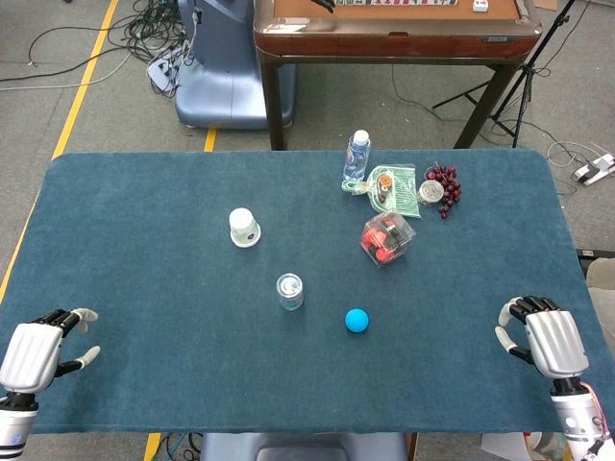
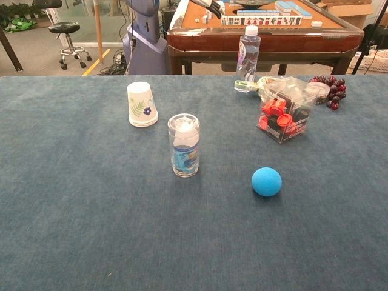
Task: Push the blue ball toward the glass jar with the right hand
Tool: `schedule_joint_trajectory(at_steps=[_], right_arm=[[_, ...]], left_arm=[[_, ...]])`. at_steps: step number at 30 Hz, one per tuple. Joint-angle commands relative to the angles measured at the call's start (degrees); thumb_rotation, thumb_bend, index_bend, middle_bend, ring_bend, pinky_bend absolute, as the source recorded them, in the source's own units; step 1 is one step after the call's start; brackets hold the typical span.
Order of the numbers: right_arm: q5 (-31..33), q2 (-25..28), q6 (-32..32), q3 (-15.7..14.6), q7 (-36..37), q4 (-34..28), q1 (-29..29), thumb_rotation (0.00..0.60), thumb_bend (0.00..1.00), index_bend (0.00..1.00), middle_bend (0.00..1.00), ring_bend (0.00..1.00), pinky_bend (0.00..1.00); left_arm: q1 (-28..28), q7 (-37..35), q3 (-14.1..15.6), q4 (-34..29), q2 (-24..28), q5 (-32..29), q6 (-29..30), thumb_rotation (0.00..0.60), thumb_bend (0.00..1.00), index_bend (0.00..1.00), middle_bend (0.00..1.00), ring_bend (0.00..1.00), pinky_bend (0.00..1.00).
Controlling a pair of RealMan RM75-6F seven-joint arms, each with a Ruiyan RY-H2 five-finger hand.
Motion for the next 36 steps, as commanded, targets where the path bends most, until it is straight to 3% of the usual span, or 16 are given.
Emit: schedule_joint_trajectory(at_steps=[1,6,9,14,17,21,24,27,29,33,36], right_arm=[[0.39,-0.58,-0.73,0.30,-1.45,0.24,0.49,0.600,0.32,0.62,0.52,0.41,0.44],[0.24,-2.02,-2.59,-0.21,-0.71,1.19,1.37,0.600,0.33,0.62,0.52,0.41,0.44],[-0.95,-3.10,-3.14,-0.68,1.38,2.04,2.13,0.600,0.31,0.61,0.47,0.41,0.44],[-4.26,-4.96,-2.79,-1.79,2.87,3.44,3.31,0.600,0.14,0.47,0.32,0.30,0.43],[-5.73,-5.64,-3.17,-2.30,0.74,2.65,4.09,0.600,0.03,0.34,0.21,0.20,0.34],[-7.18,-6.46,-3.81,-2.16,-3.01,0.77,5.44,0.600,0.00,0.25,0.15,0.14,0.27],[-7.67,-7.40,-4.72,-1.52,-6.57,-0.44,6.69,0.600,0.00,0.24,0.15,0.14,0.27],[-7.99,-8.75,-5.48,-0.60,-10.01,-1.16,8.01,0.600,0.00,0.24,0.22,0.15,0.31],[-8.51,-9.60,-5.38,-0.02,-11.61,-1.35,8.74,0.600,0.00,0.28,0.33,0.24,0.44],[-9.54,-11.36,-5.09,0.98,-16.02,-1.41,10.05,0.600,0.00,0.57,0.67,0.65,0.77],[-8.96,-11.80,-6.46,1.23,-18.77,-2.50,10.79,0.600,0.00,0.81,0.86,0.84,0.91]], left_arm=[[0.22,-0.03,-0.08,-0.05,0.19,-0.56,-0.04,0.600,0.06,0.43,0.54,0.48,0.66],[0.70,-0.17,-0.24,-0.27,0.61,-1.25,0.45,0.600,0.06,0.43,0.54,0.48,0.66],[0.89,-0.48,-0.36,-0.28,0.78,-1.61,0.62,0.600,0.06,0.43,0.54,0.48,0.66],[0.93,-1.22,-0.49,-0.37,1.12,-2.16,0.33,0.600,0.06,0.42,0.54,0.48,0.66],[1.09,-1.74,-0.39,-0.41,1.34,-2.36,0.25,0.600,0.06,0.42,0.54,0.48,0.66],[1.28,-2.04,-0.18,-1.16,2.05,-2.33,0.24,0.600,0.06,0.43,0.55,0.48,0.66],[1.52,-2.31,-0.24,-1.67,2.50,-2.36,0.64,0.600,0.06,0.44,0.56,0.48,0.66],[1.68,-2.81,-0.43,-1.98,2.85,-2.72,0.79,0.600,0.06,0.44,0.56,0.48,0.66],[1.75,-3.15,-0.52,-2.09,3.05,-2.96,0.77,0.600,0.06,0.44,0.56,0.48,0.66],[1.79,-3.51,-0.55,-2.45,3.48,-3.33,0.38,0.600,0.06,0.44,0.56,0.48,0.66],[1.78,-3.49,-0.51,-2.80,3.75,-3.40,0.16,0.600,0.06,0.44,0.56,0.48,0.66]])
